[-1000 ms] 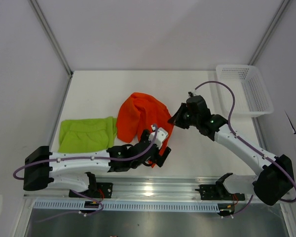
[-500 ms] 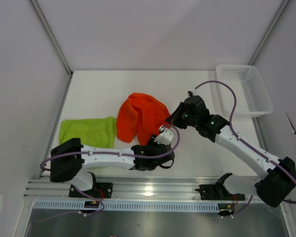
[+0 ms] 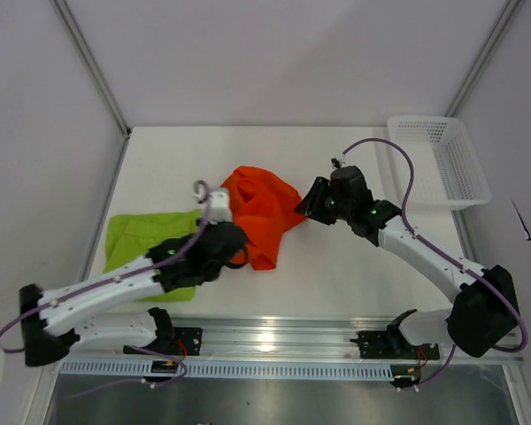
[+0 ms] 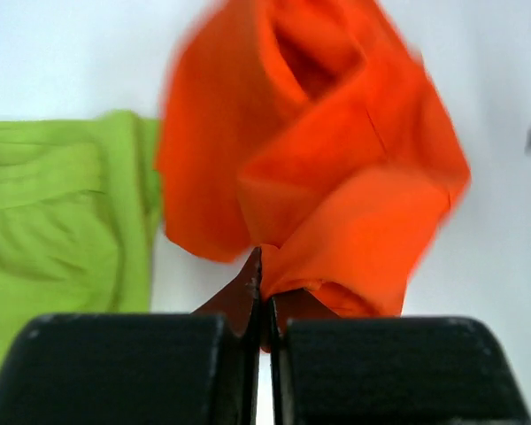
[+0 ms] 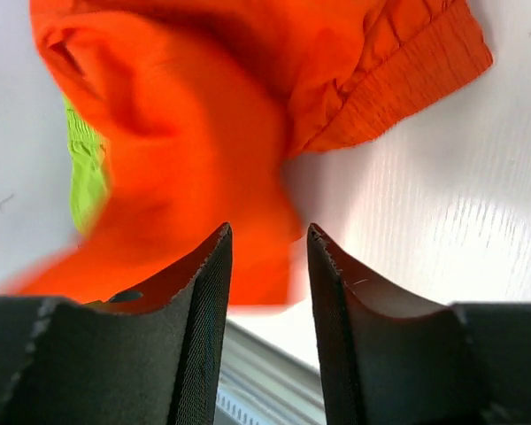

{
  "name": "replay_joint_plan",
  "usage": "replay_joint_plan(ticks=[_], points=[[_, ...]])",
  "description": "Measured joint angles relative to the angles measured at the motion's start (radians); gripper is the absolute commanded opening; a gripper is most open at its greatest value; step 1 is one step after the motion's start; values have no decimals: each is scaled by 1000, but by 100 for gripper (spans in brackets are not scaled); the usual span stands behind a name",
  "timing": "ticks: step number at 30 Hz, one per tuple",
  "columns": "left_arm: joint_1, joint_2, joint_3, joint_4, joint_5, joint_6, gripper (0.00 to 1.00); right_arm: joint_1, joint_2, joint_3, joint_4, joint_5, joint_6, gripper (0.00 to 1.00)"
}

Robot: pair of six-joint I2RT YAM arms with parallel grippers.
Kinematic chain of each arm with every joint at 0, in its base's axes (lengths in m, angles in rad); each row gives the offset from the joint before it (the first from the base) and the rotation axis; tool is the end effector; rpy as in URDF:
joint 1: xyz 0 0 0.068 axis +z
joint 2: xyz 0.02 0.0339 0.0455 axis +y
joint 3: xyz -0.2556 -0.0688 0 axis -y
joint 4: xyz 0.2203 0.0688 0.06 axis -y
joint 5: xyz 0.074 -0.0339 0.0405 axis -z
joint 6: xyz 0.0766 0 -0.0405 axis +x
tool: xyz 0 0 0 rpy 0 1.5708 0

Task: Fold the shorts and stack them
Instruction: Flatten the shorts out

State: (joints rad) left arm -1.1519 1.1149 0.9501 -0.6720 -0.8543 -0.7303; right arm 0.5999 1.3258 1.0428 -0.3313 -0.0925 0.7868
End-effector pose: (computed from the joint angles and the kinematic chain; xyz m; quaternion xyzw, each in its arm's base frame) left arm 0.1414 -0.1756 0.2737 0.0324 0.8618 -0.0362 0.5048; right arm 0.2511 0.1803 0.2709 0.0616 0.8850 0.3254 0.3273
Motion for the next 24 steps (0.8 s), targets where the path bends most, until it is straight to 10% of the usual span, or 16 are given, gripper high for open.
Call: replay_joint_plan(ticks=[7, 24], points=[[214, -351, 30, -66, -3, 3, 0, -11, 18, -116, 153, -49, -76, 61], [269, -45, 449, -127, -6, 141, 0, 370, 237, -242, 585, 18, -306, 64]])
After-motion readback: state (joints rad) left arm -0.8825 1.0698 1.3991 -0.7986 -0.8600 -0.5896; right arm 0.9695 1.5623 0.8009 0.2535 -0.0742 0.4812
